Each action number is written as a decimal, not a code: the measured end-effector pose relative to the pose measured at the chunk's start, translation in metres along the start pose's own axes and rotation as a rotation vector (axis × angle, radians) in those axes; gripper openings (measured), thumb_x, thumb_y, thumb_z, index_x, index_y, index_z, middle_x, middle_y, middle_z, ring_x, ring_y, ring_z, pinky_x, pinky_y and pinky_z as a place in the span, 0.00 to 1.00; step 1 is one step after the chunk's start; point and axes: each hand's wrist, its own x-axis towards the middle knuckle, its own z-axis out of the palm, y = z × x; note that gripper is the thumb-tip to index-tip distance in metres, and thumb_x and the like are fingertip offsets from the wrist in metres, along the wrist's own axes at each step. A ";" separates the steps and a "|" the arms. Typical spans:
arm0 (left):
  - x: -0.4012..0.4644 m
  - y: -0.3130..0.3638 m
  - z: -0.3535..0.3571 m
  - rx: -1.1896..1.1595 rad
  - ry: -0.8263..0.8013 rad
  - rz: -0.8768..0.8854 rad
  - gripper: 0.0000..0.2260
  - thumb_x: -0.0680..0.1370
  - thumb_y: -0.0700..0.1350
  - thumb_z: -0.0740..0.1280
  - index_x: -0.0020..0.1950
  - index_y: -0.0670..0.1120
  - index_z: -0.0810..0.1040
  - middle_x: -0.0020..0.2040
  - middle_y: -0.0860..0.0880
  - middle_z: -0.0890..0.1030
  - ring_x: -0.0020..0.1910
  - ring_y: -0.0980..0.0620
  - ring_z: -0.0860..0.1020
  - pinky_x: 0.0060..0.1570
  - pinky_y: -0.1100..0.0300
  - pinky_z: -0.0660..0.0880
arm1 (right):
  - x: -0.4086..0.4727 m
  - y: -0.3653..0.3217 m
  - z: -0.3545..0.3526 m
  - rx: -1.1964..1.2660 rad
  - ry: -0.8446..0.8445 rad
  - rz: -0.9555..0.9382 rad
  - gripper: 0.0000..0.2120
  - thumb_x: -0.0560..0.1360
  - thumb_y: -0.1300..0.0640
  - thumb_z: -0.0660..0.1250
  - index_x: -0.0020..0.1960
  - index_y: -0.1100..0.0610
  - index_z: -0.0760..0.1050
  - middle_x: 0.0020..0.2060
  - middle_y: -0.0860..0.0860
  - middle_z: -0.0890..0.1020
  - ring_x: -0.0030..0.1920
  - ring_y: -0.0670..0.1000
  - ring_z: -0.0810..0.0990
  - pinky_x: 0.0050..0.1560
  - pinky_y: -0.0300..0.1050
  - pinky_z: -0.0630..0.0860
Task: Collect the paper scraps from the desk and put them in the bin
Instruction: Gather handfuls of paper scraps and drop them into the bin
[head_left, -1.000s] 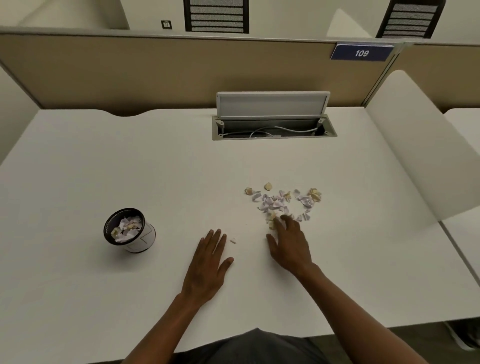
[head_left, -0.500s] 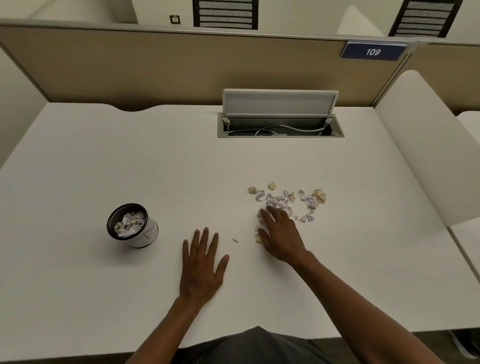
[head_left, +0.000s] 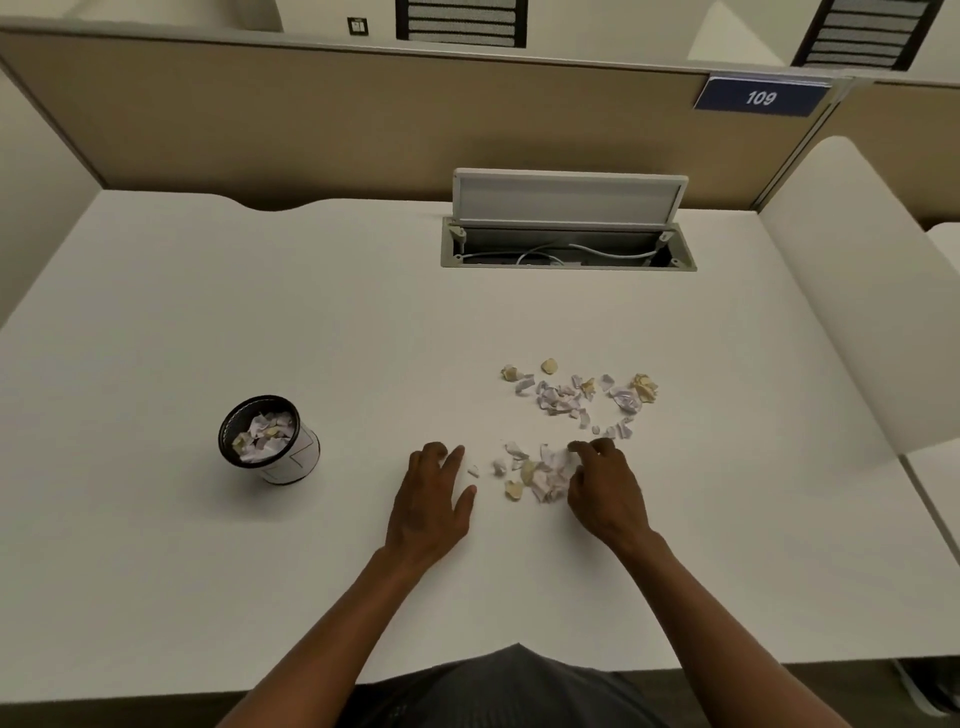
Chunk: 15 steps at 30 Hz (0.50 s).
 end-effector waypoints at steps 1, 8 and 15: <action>0.004 0.003 -0.001 -0.010 -0.016 0.008 0.25 0.79 0.51 0.66 0.73 0.43 0.71 0.64 0.45 0.71 0.63 0.47 0.71 0.60 0.54 0.76 | -0.001 -0.002 0.003 -0.017 -0.030 -0.009 0.21 0.76 0.64 0.60 0.69 0.57 0.72 0.62 0.55 0.73 0.60 0.57 0.74 0.53 0.48 0.77; 0.014 0.023 0.006 -0.141 -0.096 0.080 0.21 0.78 0.45 0.67 0.70 0.42 0.73 0.58 0.46 0.74 0.57 0.49 0.75 0.58 0.59 0.75 | 0.000 -0.025 0.017 0.154 -0.031 -0.118 0.19 0.73 0.66 0.61 0.63 0.60 0.78 0.55 0.56 0.78 0.52 0.59 0.80 0.52 0.49 0.78; 0.022 0.024 0.001 -0.270 -0.041 0.073 0.20 0.81 0.41 0.63 0.74 0.44 0.70 0.64 0.47 0.75 0.62 0.49 0.75 0.63 0.58 0.74 | 0.018 -0.022 0.008 -0.029 -0.136 -0.181 0.27 0.74 0.64 0.63 0.72 0.54 0.71 0.68 0.54 0.72 0.66 0.58 0.71 0.60 0.51 0.77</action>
